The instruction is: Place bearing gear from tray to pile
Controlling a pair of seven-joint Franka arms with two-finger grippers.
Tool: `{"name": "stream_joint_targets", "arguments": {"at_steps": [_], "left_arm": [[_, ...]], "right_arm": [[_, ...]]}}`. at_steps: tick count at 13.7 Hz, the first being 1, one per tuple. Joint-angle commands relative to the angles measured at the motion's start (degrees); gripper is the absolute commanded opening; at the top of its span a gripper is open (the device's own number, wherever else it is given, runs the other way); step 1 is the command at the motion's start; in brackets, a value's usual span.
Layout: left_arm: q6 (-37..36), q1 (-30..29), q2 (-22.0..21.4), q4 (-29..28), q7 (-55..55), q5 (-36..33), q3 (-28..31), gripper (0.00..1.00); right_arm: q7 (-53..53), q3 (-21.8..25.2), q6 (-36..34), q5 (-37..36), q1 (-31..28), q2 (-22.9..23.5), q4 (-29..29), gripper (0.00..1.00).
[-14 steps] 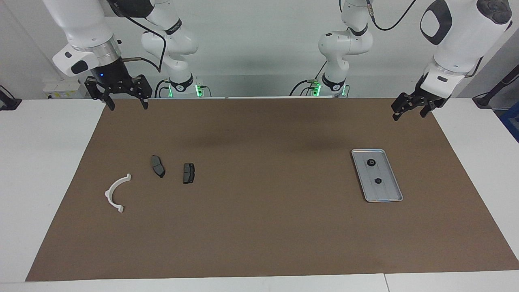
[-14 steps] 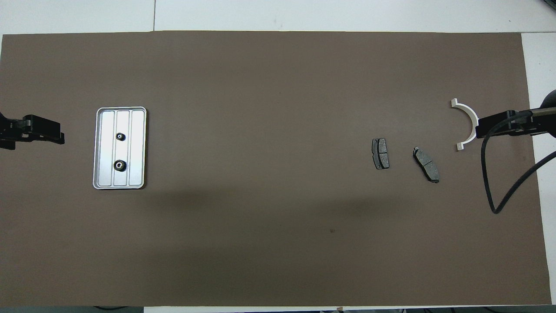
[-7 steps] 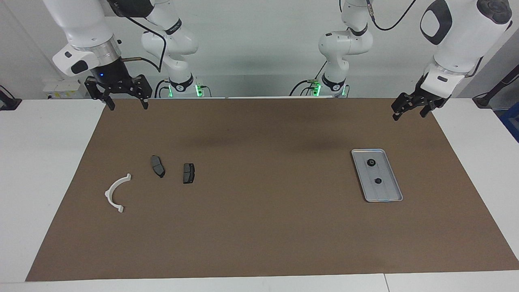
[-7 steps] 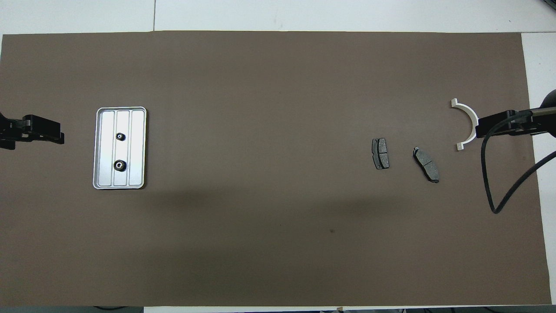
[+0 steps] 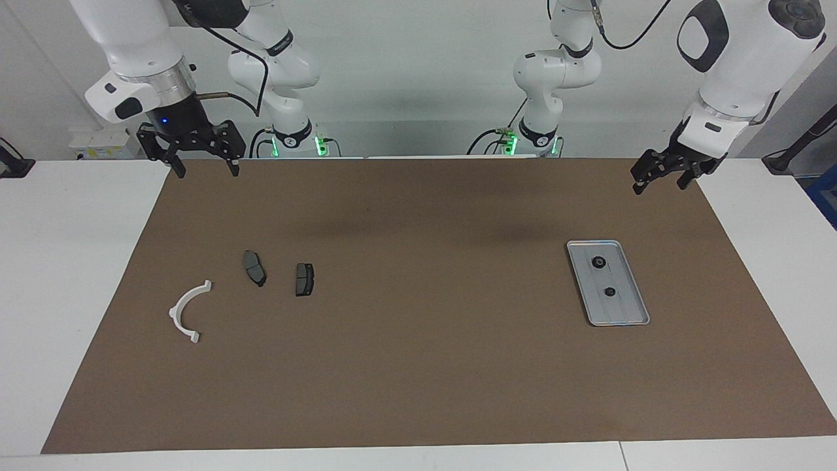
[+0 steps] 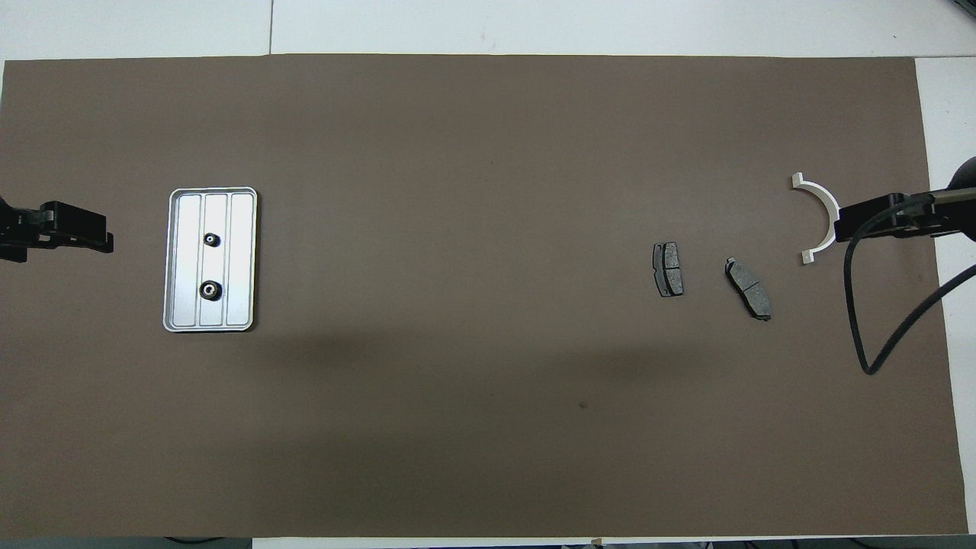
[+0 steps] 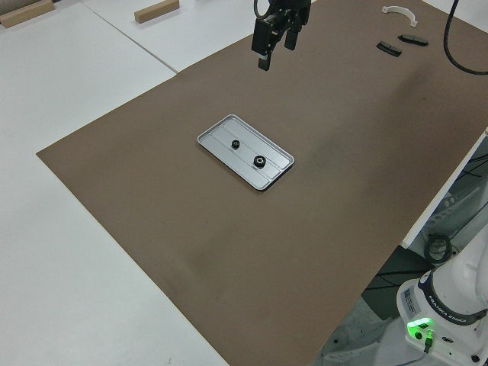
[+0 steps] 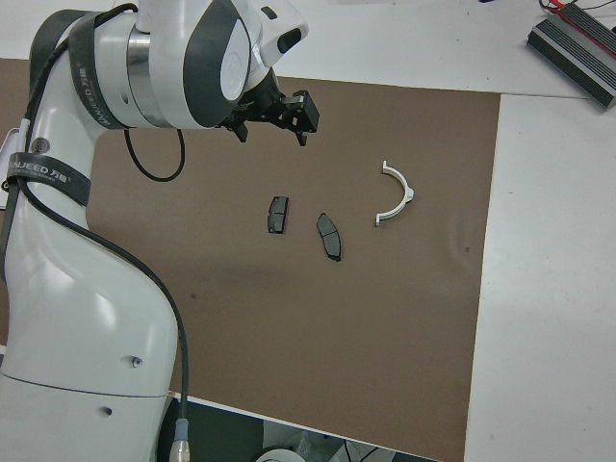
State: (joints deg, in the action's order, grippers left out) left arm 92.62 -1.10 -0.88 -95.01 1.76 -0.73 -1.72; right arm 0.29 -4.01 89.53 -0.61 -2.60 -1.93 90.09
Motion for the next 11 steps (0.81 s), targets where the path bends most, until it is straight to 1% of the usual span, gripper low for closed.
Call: {"name": "stream_joint_targets", "arguments": {"at_steps": [1, 2, 6, 7, 8, 10, 11], "left_arm": [[0.36, 0.13, -0.88, -0.97, -1.15, -0.58, -0.21, 1.00], [1.76, 0.14, -0.88, -0.80, -0.80, -0.58, -0.21, 1.00], [1.95, -0.39, -1.05, -1.32, -0.36, -0.58, -0.21, 1.00], [3.08, -0.57, -1.40, -2.45, 0.43, -0.58, -0.21, 1.00], [5.96, -0.57, -2.36, -4.73, 1.04, -0.50, -0.21, 1.00], [14.74, -0.13, -5.43, -13.84, 1.22, -0.50, -0.30, 1.00], [17.48, 0.05, -5.71, -16.85, 1.22, -0.50, -0.30, 1.00]], "right_arm": [[-1.70, 0.05, 0.39, 1.05, -0.30, 0.09, -0.18, 1.00], [-1.52, 0.05, 0.39, 1.05, -0.30, 0.09, -0.18, 1.00], [-1.61, 0.05, 0.12, 1.05, -0.65, -0.26, -0.09, 1.00], [-1.70, 0.05, 0.04, 1.05, -0.65, -0.44, -0.09, 1.00], [-1.70, 0.05, 0.03, 1.05, -0.65, -0.53, -0.09, 1.00], [-1.70, 0.05, -0.23, 1.05, -0.83, -1.05, -0.09, 1.00], [-1.70, 0.05, -0.23, 1.05, -0.91, -1.23, -0.09, 1.00]]}}
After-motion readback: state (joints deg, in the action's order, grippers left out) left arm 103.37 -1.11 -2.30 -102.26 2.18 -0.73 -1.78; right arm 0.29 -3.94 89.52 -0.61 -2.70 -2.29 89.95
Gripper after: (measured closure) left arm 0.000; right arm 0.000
